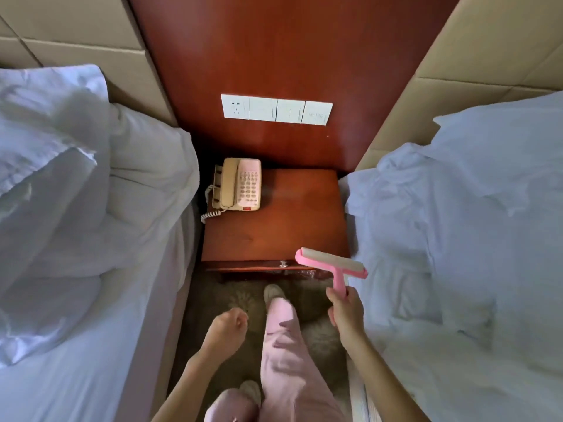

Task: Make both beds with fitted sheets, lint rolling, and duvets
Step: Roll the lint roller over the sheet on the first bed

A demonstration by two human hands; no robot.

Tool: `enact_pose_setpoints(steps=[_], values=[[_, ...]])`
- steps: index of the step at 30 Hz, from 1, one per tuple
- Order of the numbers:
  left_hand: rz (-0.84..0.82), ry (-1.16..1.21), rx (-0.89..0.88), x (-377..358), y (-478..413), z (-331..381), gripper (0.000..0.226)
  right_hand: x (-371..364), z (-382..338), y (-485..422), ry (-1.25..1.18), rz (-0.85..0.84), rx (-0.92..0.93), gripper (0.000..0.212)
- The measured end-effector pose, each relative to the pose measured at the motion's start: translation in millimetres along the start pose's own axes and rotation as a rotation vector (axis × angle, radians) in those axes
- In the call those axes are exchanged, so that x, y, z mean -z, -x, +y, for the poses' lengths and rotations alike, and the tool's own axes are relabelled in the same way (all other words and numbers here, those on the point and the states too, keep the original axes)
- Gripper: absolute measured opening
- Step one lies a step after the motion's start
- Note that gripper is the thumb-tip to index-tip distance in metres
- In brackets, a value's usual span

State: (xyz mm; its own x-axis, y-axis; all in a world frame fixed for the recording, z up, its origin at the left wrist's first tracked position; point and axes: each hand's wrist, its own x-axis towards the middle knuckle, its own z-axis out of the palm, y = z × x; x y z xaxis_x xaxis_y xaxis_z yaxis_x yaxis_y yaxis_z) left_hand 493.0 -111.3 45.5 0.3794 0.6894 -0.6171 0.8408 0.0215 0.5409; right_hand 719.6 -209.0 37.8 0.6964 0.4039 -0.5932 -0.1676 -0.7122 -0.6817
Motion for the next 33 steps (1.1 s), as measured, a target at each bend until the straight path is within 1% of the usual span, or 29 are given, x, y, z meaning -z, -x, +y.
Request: enact_pose_setpoints(steps=[4, 6, 8, 10, 11, 13, 15, 21, 24, 28, 33], values=[[0.019, 0.038, 0.058, 7.6, -66.7, 32.2, 0.015, -13.5, -49.1, -96.5, 0.005, -0.035, 0.002, 0.036], [0.016, 0.047, 0.108, 6.6, -106.0, 38.3, 0.022, -26.7, -64.1, -147.7, 0.009, -0.052, 0.035, 0.036], [0.023, 0.066, 0.151, 3.5, -131.6, 36.8, 0.017, -38.7, -74.7, -180.8, 0.040, -0.064, 0.060, 0.032], [0.015, 0.059, 0.139, -1.6, -164.0, 37.9, 0.016, -56.2, -78.3, -221.2, 0.098, -0.048, 0.096, 0.030], [-0.001, 0.055, 0.128, -3.3, -178.5, 40.5, 0.020, -65.1, -78.8, -237.4, 0.120, -0.042, 0.106, 0.031], [-0.027, 0.051, 0.077, -7.5, -209.2, 43.6, 0.021, -84.5, -73.1, -266.2, 0.134, -0.058, 0.103, 0.032], [-0.026, 0.076, 0.047, -10.7, -236.6, 44.8, 0.017, -100.1, -64.2, -283.4, 0.156, -0.067, 0.098, 0.032], [0.011, 0.044, 0.009, 1.2, -301.8, 34.7, 0.022, -125.2, -37.0, -312.3, 0.213, -0.001, 0.143, 0.038], [0.019, 0.032, 0.023, 5.3, -313.4, 19.4, 0.020, -128.4, -25.5, -318.4, 0.237, 0.038, 0.145, 0.039], [-0.003, 0.010, 0.078, 0.5, -317.1, -1.6, 0.017, -130.8, -17.9, -323.2, 0.293, 0.050, 0.134, 0.039], [-0.025, 0.031, 0.074, -8.4, -316.7, -4.2, 0.016, -130.8, -12.5, -328.1, 0.482, 0.108, 0.142, 0.039]])
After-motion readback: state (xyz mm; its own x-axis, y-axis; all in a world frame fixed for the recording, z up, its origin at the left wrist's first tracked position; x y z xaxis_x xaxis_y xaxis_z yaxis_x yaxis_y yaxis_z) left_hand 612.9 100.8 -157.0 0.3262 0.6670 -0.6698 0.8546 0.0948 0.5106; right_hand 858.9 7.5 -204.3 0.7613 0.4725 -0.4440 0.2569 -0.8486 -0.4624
